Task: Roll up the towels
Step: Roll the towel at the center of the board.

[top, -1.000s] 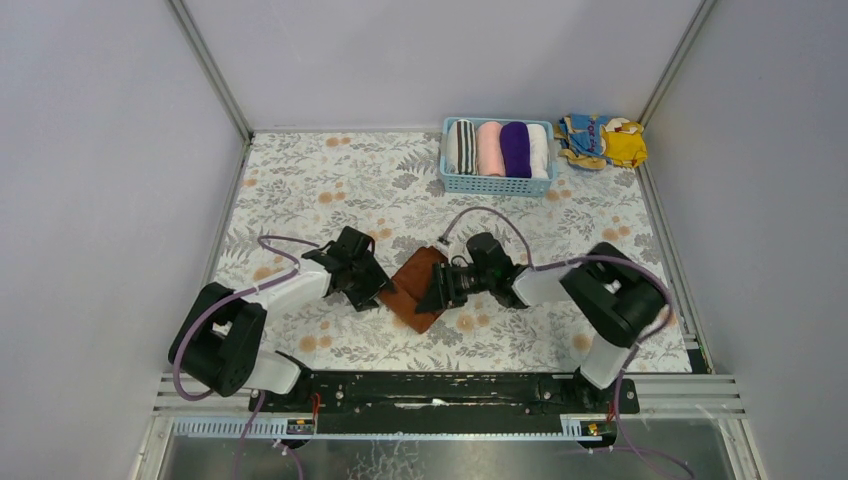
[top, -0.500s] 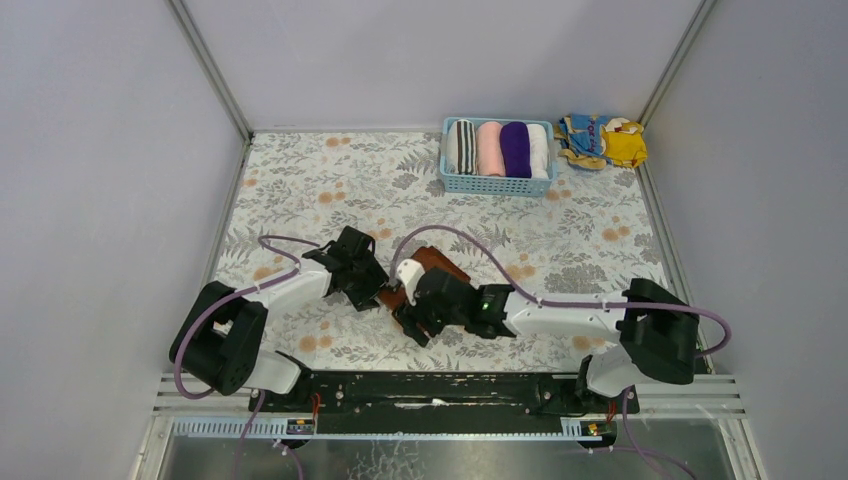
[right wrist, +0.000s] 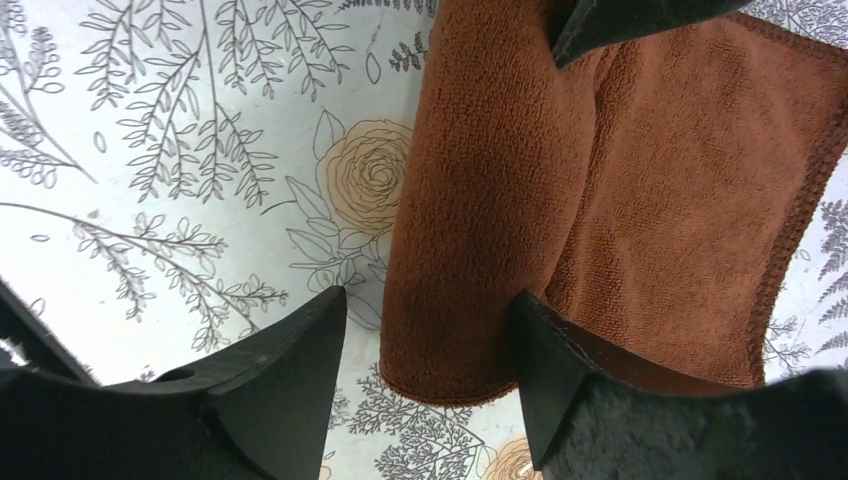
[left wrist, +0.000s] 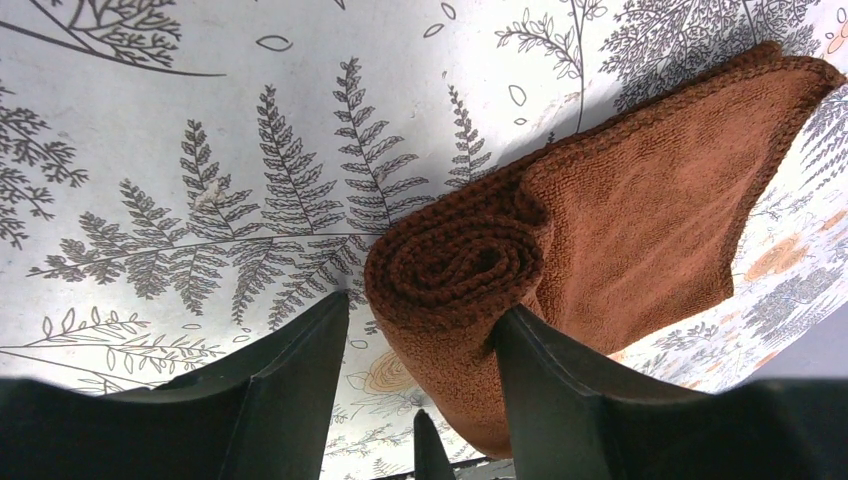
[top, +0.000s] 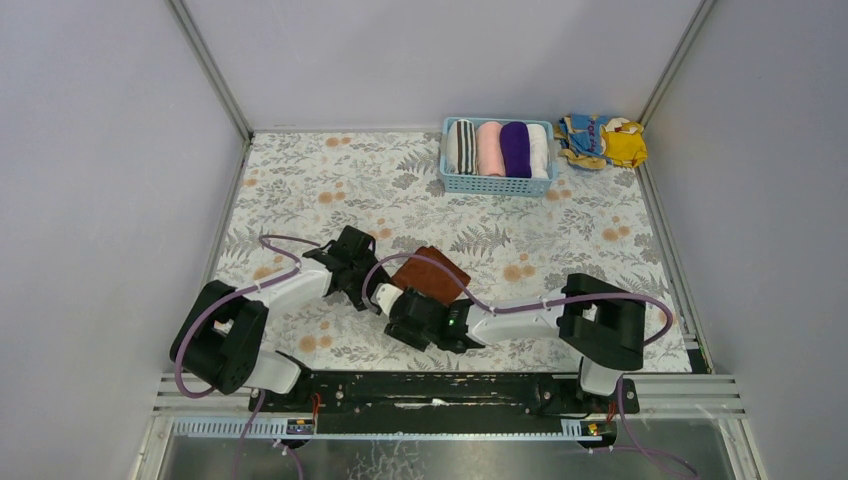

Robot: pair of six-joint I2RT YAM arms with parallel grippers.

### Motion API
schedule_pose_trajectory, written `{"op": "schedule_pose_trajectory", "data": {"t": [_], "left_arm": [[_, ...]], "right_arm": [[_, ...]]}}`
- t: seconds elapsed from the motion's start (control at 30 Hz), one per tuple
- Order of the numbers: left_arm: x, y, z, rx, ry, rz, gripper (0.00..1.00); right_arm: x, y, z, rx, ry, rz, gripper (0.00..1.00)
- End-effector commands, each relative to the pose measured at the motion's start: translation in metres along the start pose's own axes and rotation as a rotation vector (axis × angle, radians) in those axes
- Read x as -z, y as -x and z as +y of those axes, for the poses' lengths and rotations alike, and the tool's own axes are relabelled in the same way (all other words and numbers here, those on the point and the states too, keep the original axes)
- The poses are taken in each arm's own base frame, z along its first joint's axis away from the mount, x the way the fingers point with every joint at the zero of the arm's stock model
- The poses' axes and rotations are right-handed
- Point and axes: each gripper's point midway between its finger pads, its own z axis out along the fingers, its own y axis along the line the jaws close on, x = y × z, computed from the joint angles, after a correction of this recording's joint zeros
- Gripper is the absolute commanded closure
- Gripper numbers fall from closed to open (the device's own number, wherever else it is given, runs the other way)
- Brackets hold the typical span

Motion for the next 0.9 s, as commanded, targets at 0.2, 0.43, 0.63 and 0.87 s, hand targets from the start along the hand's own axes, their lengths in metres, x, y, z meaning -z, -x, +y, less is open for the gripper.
{"op": "schedule_pose_trajectory", "data": {"t": [0.2, 0.43, 0.63, 0.87], "left_arm": [[0.002, 0.005, 0.017, -0.012, 0.069, -0.048, 0.4], [0.043, 0.021, 0.008, -0.005, 0.024, -0.16, 0.28], [0.057, 0.016, 0.008, -0.003, -0.007, -0.161, 0.26], [0.055, 0.005, -0.007, -0.014, -0.084, -0.096, 0.27]], "right_arm": [[-0.019, -0.028, 0.007, 0.028, -0.002, 0.112, 0.64], [0.006, 0.004, 0.037, -0.245, 0.353, -0.022, 0.82], [0.018, 0.017, 0.032, -0.531, 0.597, -0.096, 0.82], [0.026, 0.012, 0.021, -0.853, 0.836, -0.147, 0.81]]}}
